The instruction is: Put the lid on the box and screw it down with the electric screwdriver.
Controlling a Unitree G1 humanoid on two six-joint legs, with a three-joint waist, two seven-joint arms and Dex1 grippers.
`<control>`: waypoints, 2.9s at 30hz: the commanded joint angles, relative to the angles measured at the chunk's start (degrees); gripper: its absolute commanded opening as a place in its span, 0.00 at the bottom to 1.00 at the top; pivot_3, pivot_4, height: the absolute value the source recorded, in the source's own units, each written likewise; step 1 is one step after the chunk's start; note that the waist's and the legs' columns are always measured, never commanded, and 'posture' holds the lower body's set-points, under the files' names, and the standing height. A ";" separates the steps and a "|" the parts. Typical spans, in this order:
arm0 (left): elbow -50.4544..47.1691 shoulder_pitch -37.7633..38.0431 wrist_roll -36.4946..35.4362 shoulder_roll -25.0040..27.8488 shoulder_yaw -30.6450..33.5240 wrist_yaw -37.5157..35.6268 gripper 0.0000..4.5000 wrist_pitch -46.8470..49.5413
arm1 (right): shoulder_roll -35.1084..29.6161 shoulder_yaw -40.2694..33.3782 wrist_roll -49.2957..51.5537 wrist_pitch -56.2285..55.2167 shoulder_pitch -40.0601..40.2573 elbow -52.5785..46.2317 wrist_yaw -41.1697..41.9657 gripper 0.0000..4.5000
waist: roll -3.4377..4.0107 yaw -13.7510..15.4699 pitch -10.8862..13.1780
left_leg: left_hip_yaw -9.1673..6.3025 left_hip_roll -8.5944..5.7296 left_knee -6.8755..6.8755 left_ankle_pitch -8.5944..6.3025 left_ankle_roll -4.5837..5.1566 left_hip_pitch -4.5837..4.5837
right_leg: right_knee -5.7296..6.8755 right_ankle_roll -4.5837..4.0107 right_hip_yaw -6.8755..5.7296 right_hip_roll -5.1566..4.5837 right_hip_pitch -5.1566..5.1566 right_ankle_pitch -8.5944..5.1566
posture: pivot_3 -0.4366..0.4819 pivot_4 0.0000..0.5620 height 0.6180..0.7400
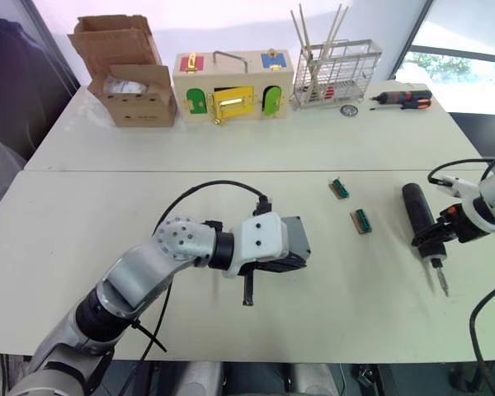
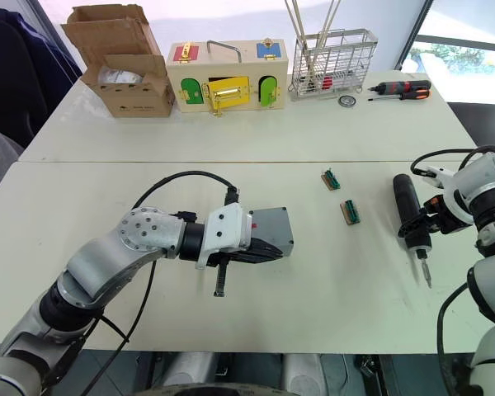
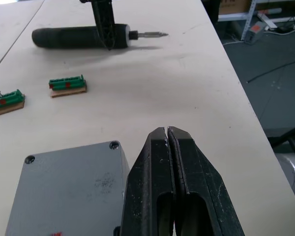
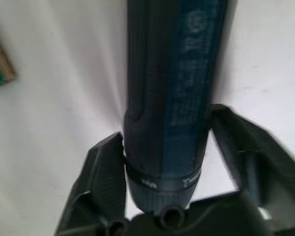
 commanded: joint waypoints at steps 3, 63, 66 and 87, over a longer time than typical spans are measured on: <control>-1.88 -0.33 -0.34 -0.22 0.81 0.87 0.00 0.02 | 1.62 -0.01 -4.10 -2.24 1.30 3.15 2.41 0.41 | -0.05 0.07 -0.03 | -0.02 -0.01 0.00 0.00 -0.01 0.00 | 0.00 0.00 -0.01 0.00 0.02 0.00 | 0.48 0.27 0.92; 24.76 -6.39 7.38 0.33 1.86 -11.53 0.00 -9.71 | 42.80 -53.48 38.29 -17.76 41.81 -83.46 -51.72 0.41 | 0.56 -1.64 0.32 | -0.04 -0.05 -0.68 0.31 -0.44 0.08 | 0.48 0.01 -0.08 -0.08 -0.44 0.01 | 0.48 0.27 0.92; 24.49 -6.37 7.45 0.26 1.76 -11.49 0.00 -9.62 | 42.10 -53.27 38.47 -18.34 42.17 -82.98 -52.09 0.41 | 0.56 -1.63 0.32 | -0.05 -0.05 -0.67 0.31 -0.44 0.08 | 0.46 0.01 -0.08 -0.07 -0.43 0.01 | 0.48 0.27 0.92; 25.18 -6.13 9.70 -1.34 0.94 -10.84 0.00 -9.43 | 33.95 -38.50 31.78 -26.70 45.50 -80.08 -46.89 0.41 | 0.17 -1.61 0.04 | -0.06 -0.01 -0.70 0.30 -0.42 0.29 | 0.40 0.00 -0.09 0.02 -0.24 0.01 | 0.48 0.27 0.92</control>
